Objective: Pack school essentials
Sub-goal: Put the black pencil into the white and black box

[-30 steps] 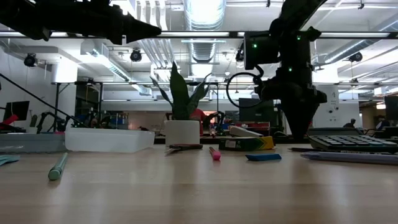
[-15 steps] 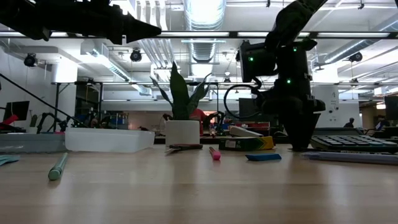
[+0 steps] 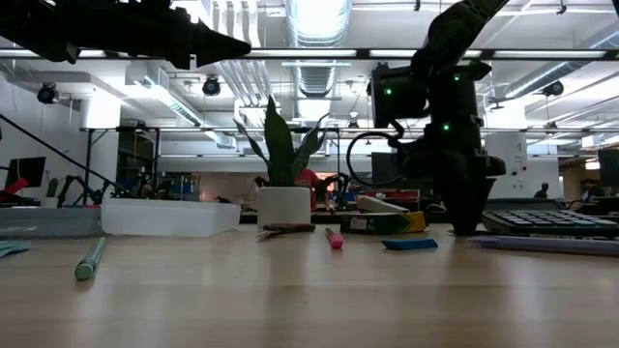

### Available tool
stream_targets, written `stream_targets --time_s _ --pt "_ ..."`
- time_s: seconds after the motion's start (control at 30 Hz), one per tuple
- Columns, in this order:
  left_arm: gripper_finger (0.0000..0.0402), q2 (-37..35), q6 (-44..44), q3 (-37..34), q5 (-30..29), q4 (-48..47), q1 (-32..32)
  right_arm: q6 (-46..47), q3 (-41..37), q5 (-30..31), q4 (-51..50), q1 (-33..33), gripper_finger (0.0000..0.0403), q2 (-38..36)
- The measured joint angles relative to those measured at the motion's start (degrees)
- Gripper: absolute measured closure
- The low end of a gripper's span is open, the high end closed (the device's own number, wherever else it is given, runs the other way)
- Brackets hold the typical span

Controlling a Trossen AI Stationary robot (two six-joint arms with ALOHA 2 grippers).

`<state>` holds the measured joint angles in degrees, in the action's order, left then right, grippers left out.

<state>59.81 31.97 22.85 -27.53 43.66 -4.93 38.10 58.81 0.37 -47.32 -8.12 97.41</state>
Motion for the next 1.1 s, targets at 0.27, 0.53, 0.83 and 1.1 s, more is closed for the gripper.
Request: stream_targets --time_s 0.27,0.53,0.83,1.1 --pt "0.0322 0.0 0.0 0.0 0.0 -0.02 -0.01 2.46 -0.11 -0.18 1.55 0.48 0.0376 0.07" --pt "0.0322 0.0 0.0 0.0 0.0 -0.02 0.0 4.81 -0.2 -0.38 2.0 0.66 0.0388 -0.36" --pt "0.0322 0.02 -0.02 0.0 0.0 -0.04 -0.02 1.67 -0.2 0.99 4.29 0.52 0.039 -6.32" --pt "0.0322 0.02 -0.13 0.0 0.09 -0.04 0.0 -7.22 -0.47 0.01 7.67 1.59 0.039 -14.06"
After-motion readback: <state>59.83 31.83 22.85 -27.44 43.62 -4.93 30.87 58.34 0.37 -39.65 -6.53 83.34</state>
